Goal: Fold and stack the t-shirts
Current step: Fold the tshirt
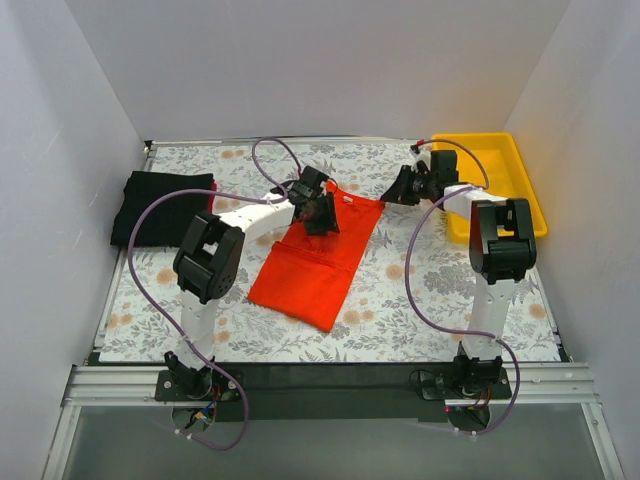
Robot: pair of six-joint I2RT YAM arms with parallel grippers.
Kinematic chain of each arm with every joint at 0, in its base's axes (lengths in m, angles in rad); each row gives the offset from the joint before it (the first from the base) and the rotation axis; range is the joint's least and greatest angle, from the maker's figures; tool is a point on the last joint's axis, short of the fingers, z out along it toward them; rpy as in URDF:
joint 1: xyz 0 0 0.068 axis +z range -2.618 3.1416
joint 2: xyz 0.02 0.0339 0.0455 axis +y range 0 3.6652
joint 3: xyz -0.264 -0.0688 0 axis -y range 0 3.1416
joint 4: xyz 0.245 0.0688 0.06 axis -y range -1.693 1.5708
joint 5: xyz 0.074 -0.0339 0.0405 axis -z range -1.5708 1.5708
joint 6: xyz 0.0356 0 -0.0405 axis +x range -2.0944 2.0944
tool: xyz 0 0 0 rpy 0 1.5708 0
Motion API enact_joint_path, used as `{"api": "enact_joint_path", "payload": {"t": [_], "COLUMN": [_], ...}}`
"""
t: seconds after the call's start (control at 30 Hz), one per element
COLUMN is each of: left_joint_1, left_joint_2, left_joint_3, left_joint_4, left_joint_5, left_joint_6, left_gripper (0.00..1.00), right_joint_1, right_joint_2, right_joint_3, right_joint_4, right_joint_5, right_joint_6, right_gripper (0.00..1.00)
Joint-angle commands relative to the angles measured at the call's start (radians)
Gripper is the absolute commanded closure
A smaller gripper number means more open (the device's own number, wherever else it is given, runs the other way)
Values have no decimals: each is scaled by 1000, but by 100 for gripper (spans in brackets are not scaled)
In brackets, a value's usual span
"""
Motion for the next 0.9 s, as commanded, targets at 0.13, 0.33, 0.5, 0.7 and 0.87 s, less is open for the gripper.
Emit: {"api": "enact_joint_path", "payload": {"t": [0.13,0.33,0.5,0.7,0.87], "left_joint_1": [4,4,19,44,42], "left_joint_2": [80,185,223,228,223], "left_joint_3": [243,314,322,285,262], "left_joint_4": [-35,-45,-58,-76,-88], "left_joint_5": [-64,-126,-203,-203,-127], "left_joint_6": [40,76,83,27,-50], "left_gripper": [61,65,72,73,73], "right_joint_1": [39,51,45,27,18], "right_joint_2": [-135,-62,15,118,225], "right_joint_3": [-51,-19,18,115,262], "right_joint_4": [30,49,44,0,-72], "right_joint_5": [-14,-22,10,40,76], "right_joint_6": [25,32,17,-7,-46], "right_gripper": [81,82,82,81,81]}}
